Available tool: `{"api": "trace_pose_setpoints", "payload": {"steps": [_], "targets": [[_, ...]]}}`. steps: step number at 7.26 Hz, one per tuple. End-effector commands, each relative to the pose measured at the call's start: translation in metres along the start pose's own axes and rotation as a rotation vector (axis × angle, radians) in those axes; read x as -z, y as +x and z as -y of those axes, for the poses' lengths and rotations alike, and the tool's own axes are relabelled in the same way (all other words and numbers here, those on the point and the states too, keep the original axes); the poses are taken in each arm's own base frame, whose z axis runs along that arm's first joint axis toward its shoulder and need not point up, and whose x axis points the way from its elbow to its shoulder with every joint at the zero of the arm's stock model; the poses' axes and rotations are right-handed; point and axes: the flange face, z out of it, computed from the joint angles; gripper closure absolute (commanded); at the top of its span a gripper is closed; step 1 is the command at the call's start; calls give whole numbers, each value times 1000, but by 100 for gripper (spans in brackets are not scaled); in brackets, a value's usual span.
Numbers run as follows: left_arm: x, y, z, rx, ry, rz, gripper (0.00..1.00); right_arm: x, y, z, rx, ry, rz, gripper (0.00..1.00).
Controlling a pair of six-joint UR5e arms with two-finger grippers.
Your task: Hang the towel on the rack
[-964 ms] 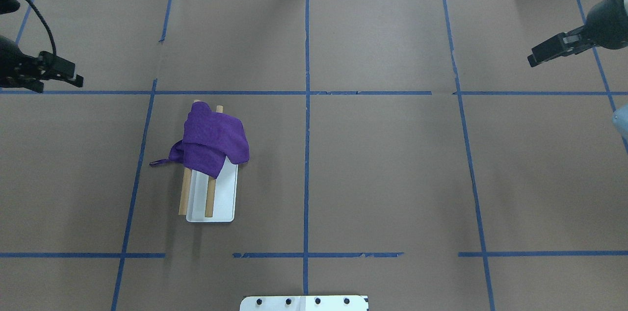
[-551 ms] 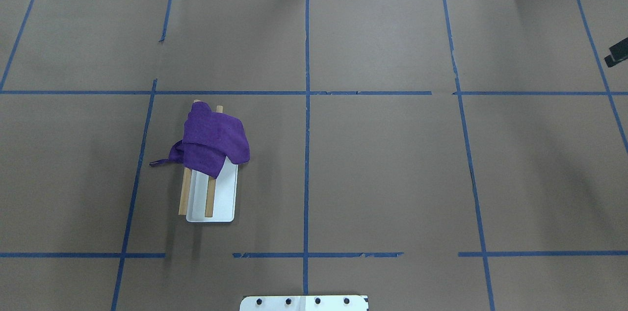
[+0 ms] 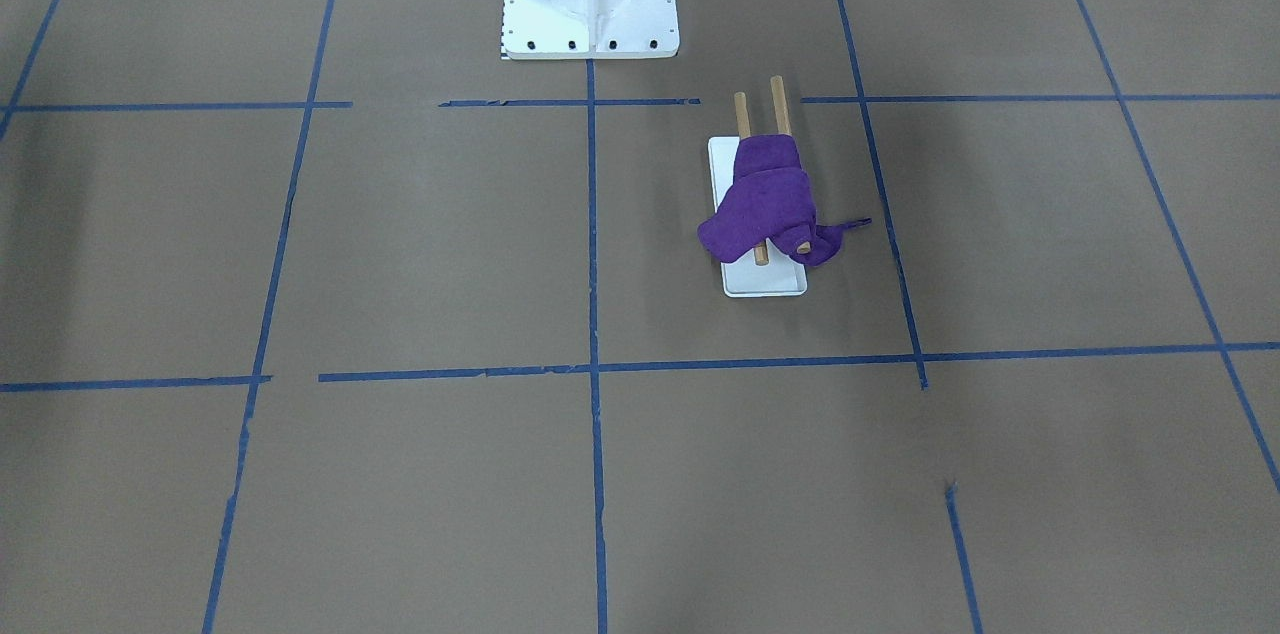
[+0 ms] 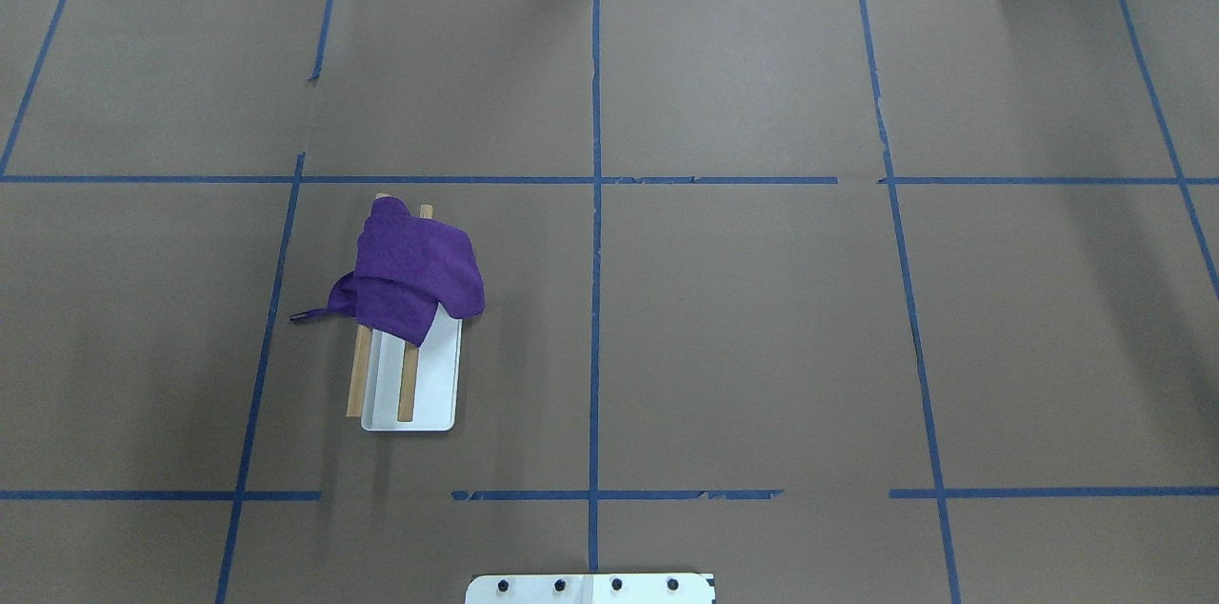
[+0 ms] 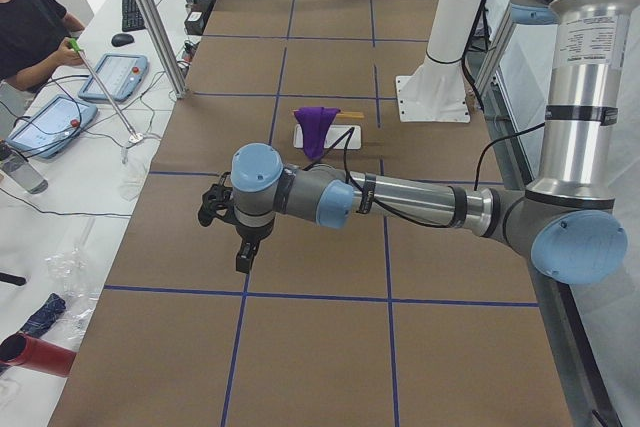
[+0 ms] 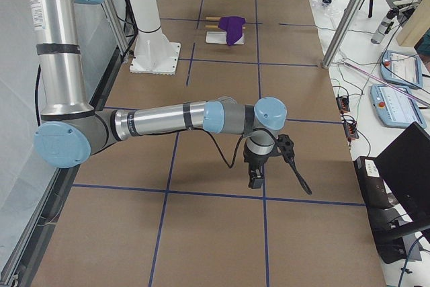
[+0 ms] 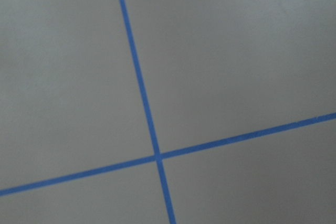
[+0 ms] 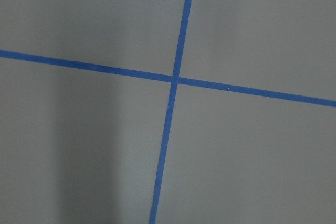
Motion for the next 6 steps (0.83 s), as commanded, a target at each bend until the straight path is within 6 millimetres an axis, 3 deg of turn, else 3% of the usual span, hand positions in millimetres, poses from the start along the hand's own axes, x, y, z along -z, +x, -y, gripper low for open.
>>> {"api": "trace_pose_setpoints", "payload": {"steps": [1,3,6], "targets": [[-4,-6,-16,42,-33,-18,0,-8,17,-22,-18,-10,15,0],[-6,-9,-19,49,-40,-16,0,-21,22,-27,-31,-38,12,0],[-5,-3,-24,35,-37,-19,0,-37,10,-25,-7,-71,14,0]]}}
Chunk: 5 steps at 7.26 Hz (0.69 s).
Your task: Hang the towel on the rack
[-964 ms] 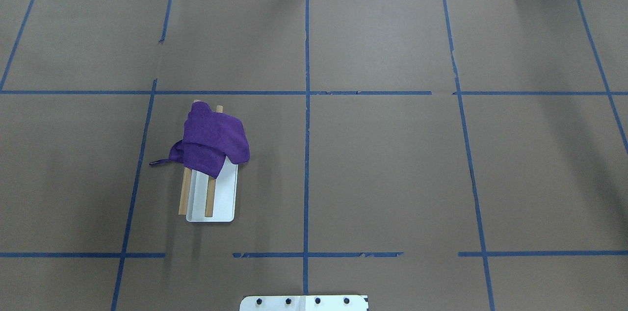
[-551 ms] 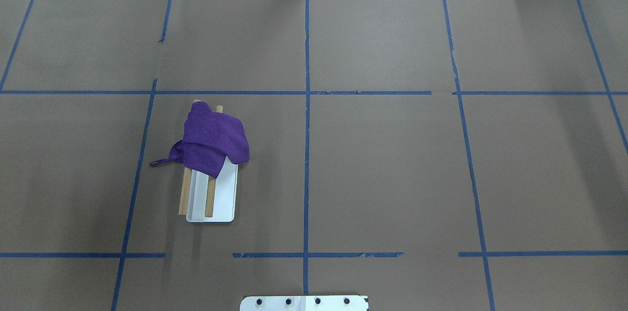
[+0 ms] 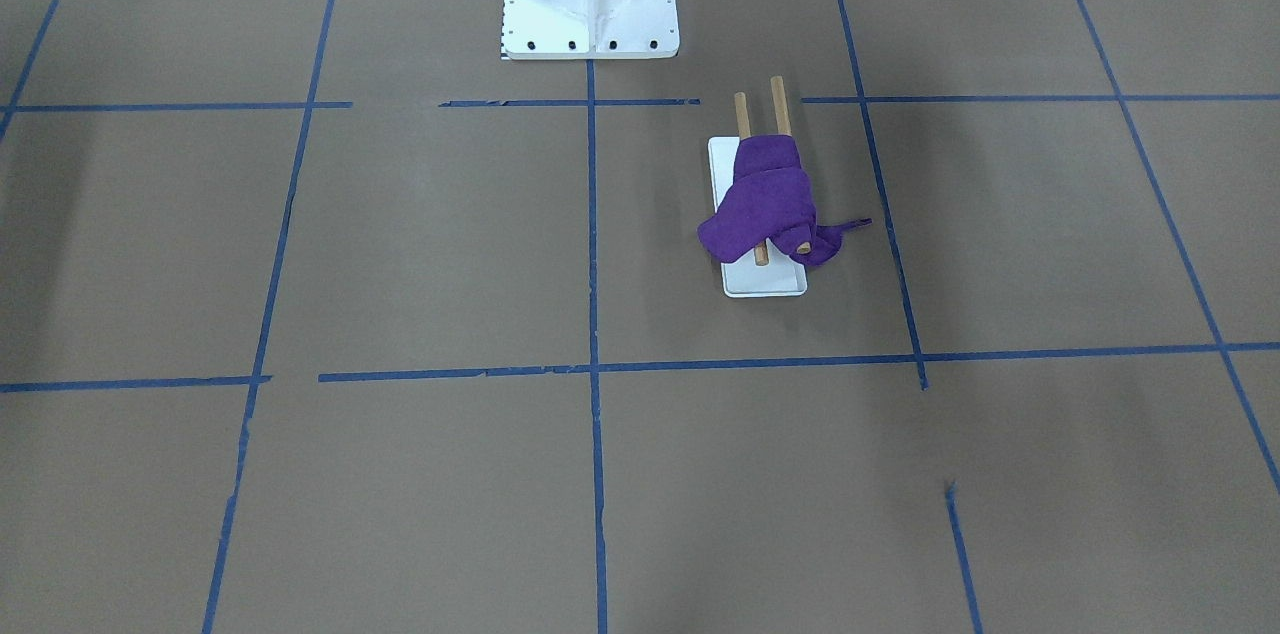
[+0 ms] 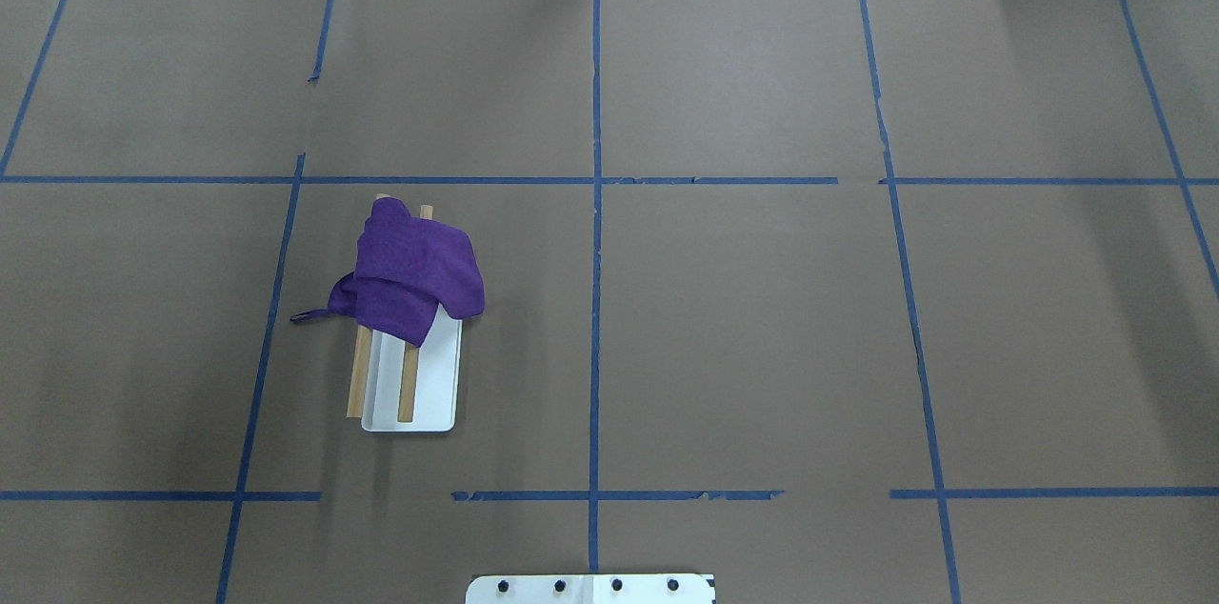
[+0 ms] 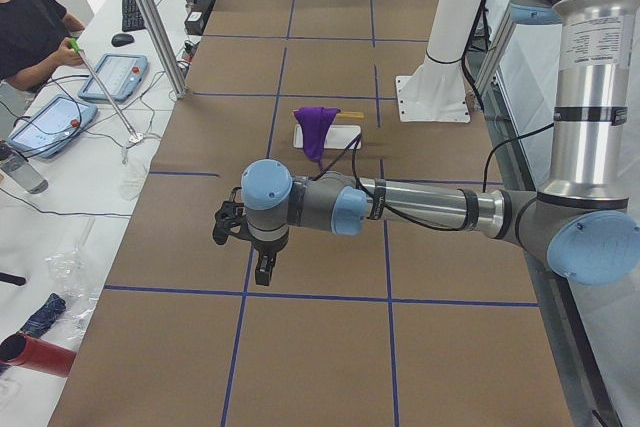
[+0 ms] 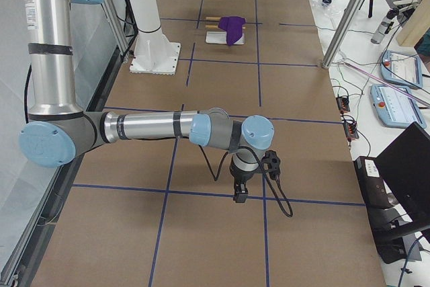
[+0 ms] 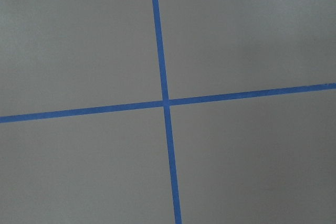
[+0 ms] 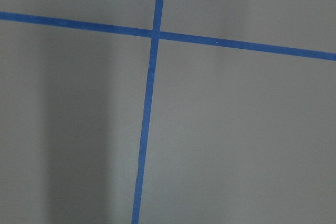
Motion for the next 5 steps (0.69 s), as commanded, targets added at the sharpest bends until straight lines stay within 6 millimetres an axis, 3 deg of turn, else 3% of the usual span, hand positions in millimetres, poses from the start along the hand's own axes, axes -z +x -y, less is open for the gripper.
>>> {"api": "trace_pose_setpoints", "payload": {"steps": [1,3,4,5], "targets": [[0,1,-3,-2,-2,-1,0,-6,-4,0,4,-13,2,0],[-1,0,-7,-5,-3,-1,0,-6,-4,0,6,-13,3,0],[5,7,-2,-25,12,2,0,-5,-5,1,7,-9,2,0],[-2,14,3,-48,4,8,0,-5,-5,2,17,5,0,0]]}}
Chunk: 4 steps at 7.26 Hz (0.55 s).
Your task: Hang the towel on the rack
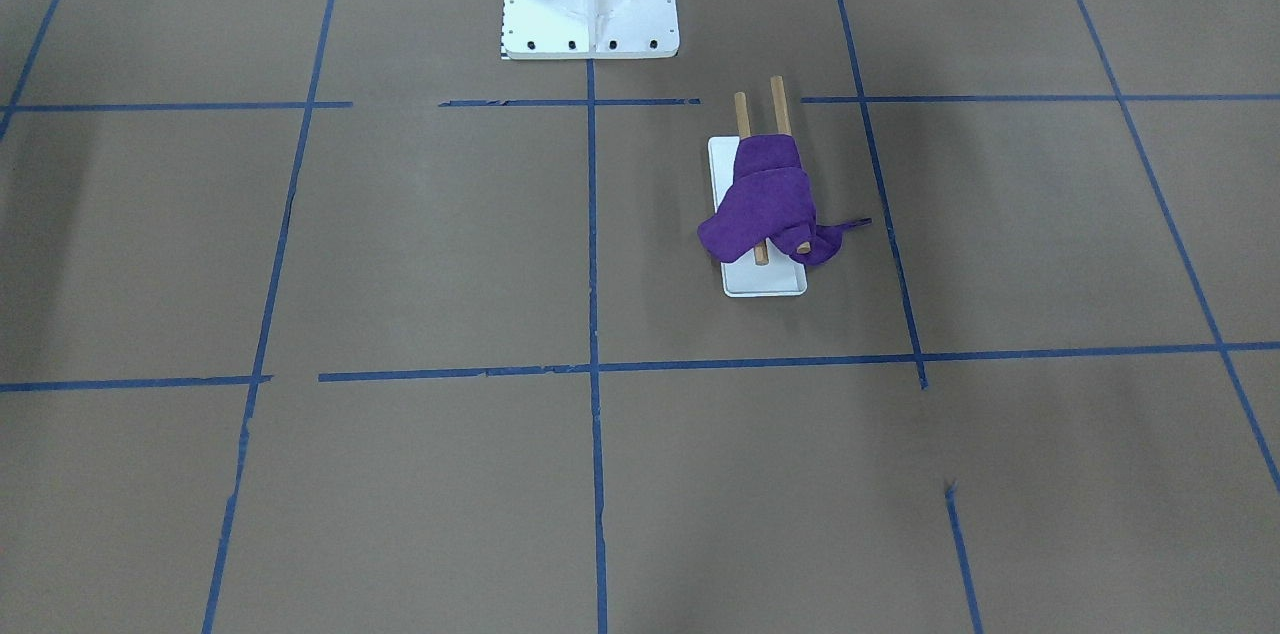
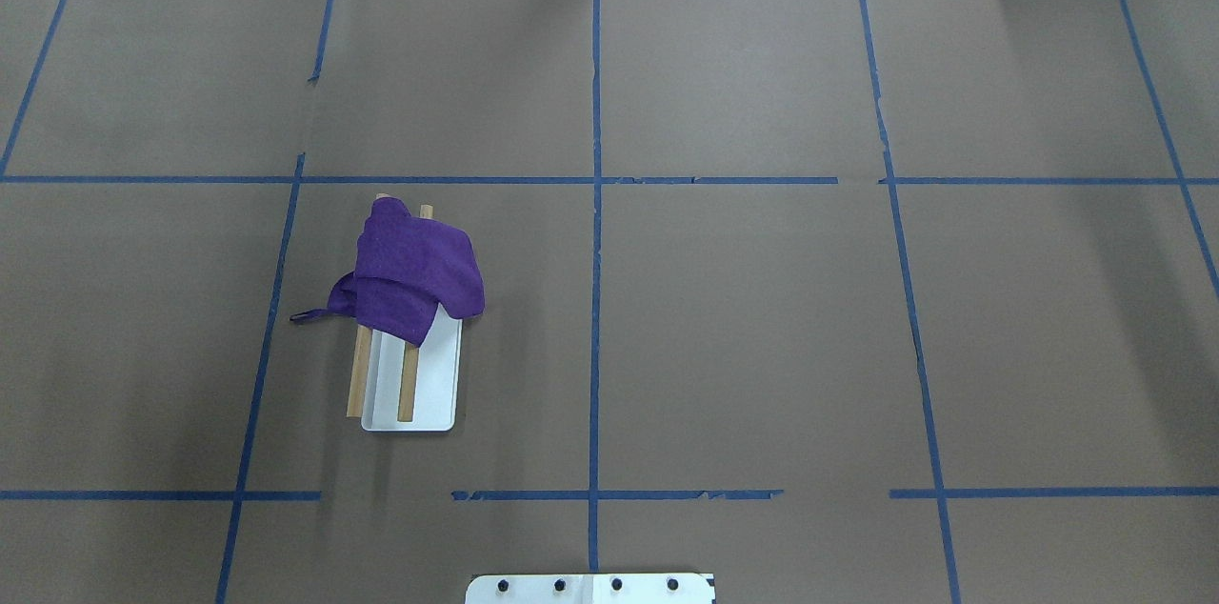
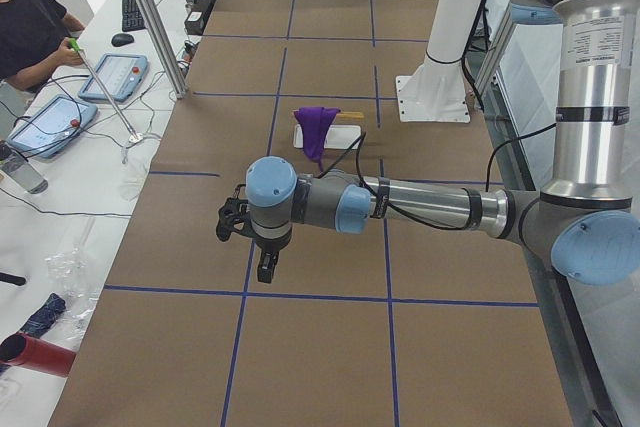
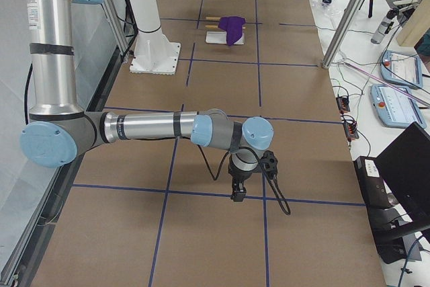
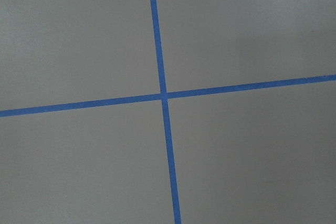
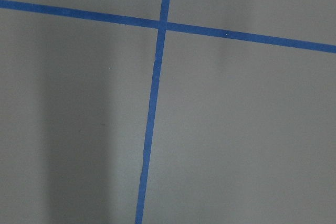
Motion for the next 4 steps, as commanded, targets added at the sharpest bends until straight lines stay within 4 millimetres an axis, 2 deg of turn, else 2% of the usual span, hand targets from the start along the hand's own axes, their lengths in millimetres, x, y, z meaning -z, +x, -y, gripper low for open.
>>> {"api": "trace_pose_setpoints", "payload": {"steps": [1,4], "targets": [[7,19,8,-41,16,3,0,-1,0,0,11,16,-3,0],[5,15,-2,-22,-1,5,0,-1,1,-1,11,15,-3,0]]}}
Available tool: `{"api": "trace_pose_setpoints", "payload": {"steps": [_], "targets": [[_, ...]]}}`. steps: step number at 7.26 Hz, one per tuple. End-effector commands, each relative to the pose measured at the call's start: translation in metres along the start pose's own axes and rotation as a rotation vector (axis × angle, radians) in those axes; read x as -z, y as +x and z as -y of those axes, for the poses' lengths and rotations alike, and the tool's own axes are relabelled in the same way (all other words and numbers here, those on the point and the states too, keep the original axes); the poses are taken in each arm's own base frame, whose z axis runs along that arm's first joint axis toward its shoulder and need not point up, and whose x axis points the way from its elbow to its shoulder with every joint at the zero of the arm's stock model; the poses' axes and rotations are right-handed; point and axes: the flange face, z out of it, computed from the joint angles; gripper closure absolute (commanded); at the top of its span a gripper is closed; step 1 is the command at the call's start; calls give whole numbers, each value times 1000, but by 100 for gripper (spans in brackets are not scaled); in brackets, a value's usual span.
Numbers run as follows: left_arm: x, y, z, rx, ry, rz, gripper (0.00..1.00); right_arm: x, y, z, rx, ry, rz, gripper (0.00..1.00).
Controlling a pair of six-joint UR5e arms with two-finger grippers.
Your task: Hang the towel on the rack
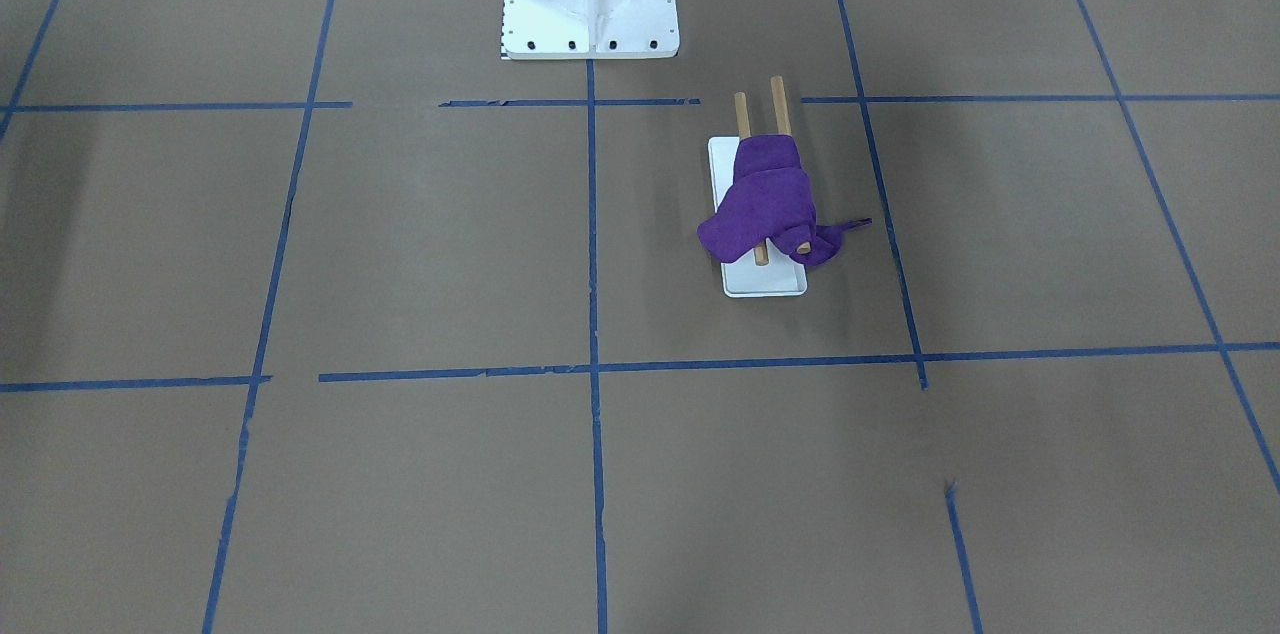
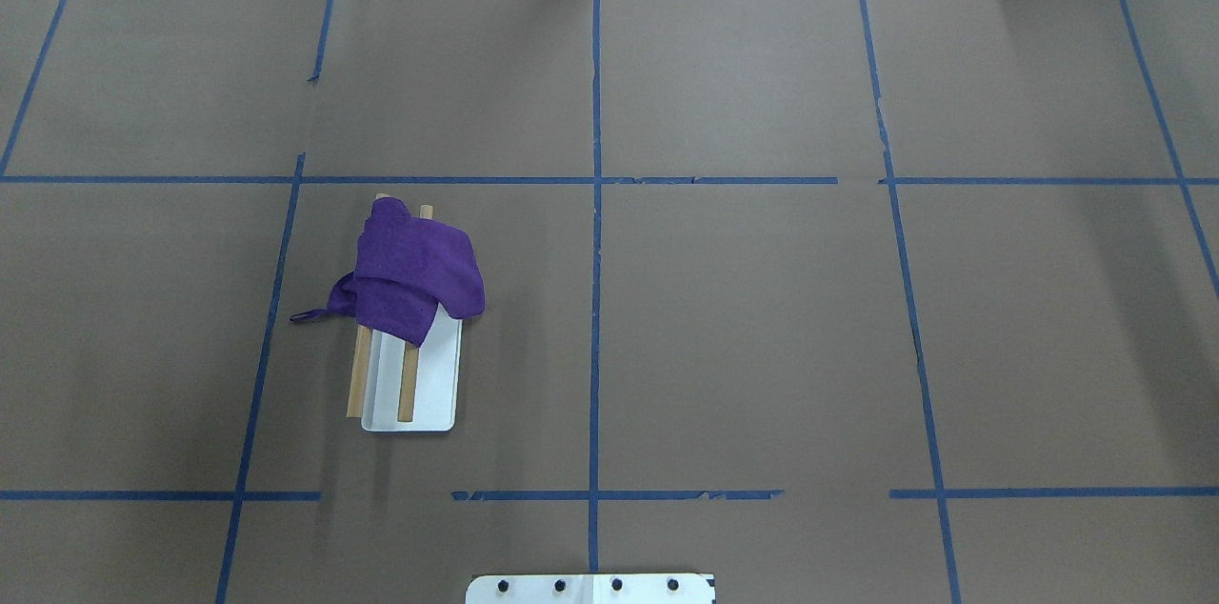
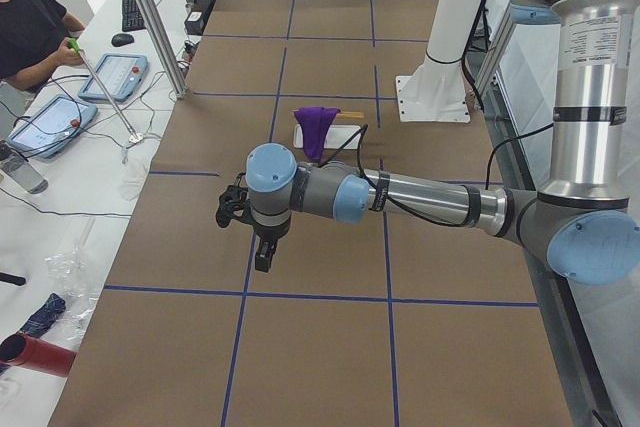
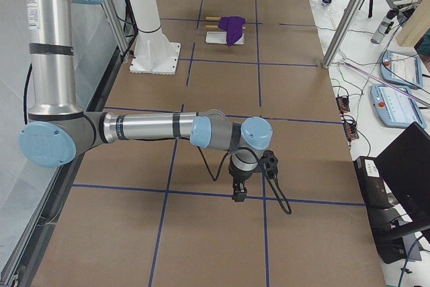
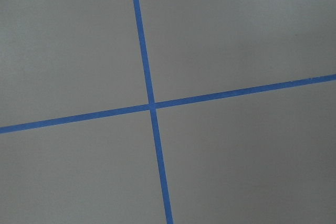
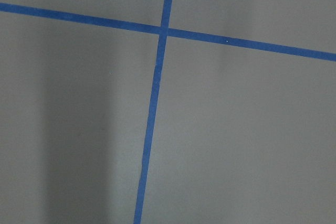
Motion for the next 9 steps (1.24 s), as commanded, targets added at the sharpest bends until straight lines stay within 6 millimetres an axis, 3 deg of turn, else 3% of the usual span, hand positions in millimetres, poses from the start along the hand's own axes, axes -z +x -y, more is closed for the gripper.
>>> {"api": "trace_pose_setpoints", "payload": {"steps": [1,3,9], "targets": [[-5,-4,-5,14,-15,1,0,1,0,1,7,8,-2,0],[-17,-15,-8,37,-38,2,0,0,0,1,11,13,-3,0],[-16,-19,-6,44,-47,47,0,3,-11,6,-45,83,90,0]]}}
